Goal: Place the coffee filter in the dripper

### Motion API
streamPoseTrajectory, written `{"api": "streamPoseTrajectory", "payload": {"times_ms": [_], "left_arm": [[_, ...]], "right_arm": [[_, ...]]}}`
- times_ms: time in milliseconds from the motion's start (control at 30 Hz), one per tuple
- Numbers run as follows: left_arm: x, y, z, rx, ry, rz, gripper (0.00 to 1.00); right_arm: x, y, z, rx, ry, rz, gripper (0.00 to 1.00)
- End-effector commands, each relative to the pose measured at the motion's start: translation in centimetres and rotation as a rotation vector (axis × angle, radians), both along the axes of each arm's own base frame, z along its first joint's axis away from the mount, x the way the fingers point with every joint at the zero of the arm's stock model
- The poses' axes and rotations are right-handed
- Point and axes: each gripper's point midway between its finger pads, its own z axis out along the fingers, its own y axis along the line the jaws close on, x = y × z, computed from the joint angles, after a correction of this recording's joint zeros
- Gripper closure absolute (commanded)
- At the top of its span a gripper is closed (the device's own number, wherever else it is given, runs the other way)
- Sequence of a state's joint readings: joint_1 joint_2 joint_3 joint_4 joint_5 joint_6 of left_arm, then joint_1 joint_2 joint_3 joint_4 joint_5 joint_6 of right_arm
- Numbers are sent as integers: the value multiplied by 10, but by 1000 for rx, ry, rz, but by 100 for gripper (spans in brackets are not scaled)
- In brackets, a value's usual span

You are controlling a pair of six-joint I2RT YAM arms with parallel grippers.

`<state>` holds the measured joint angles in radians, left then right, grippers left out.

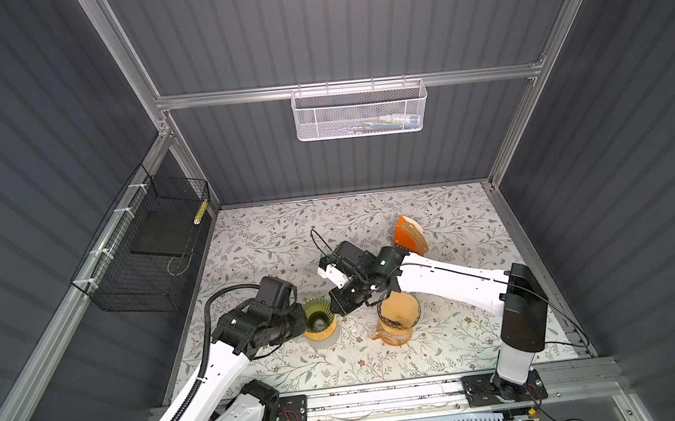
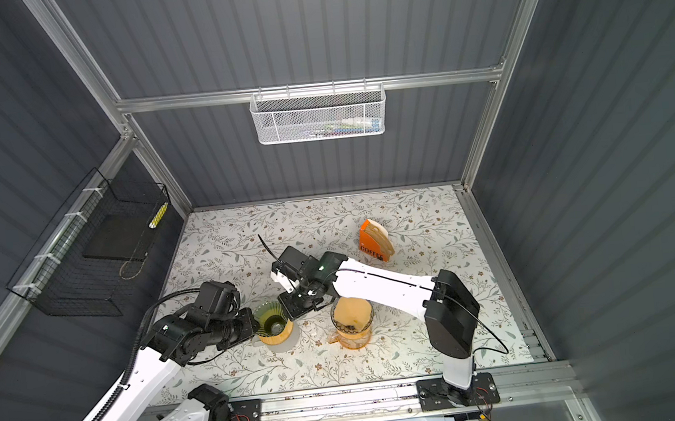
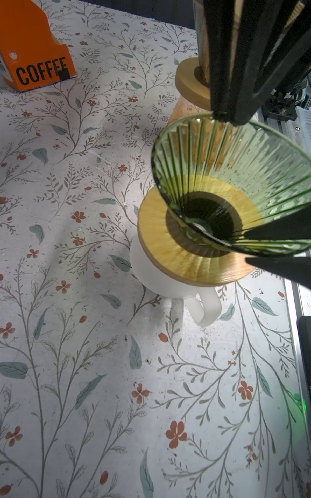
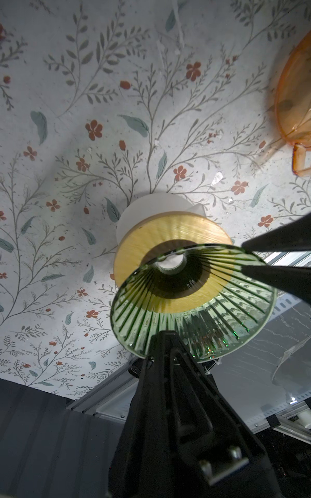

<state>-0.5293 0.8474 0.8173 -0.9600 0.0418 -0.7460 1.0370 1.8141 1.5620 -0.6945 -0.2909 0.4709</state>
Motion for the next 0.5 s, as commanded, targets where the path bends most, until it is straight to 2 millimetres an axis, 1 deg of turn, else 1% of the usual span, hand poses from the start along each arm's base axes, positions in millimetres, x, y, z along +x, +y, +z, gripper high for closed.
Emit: {"api": "streamPoseTrajectory", "payload": {"times_ms": [0, 267, 333, 400, 467], "left_arm": [[-5, 3, -4, 9, 18, 7, 86], [9, 0, 16, 27, -29, -18, 86], [12, -1, 21, 26, -44, -18, 85], [15, -1, 25, 28, -57, -15, 82], [17, -1, 29, 29, -66, -13, 82]], "right_arm": [[-4, -9, -20, -70, 19, -6, 87], [4, -4, -2, -52, -33, 4, 86], [6, -4, 4, -44, -46, 5, 85], [7, -4, 8, -41, -58, 5, 84], [8, -4, 13, -33, -69, 5, 82]]}}
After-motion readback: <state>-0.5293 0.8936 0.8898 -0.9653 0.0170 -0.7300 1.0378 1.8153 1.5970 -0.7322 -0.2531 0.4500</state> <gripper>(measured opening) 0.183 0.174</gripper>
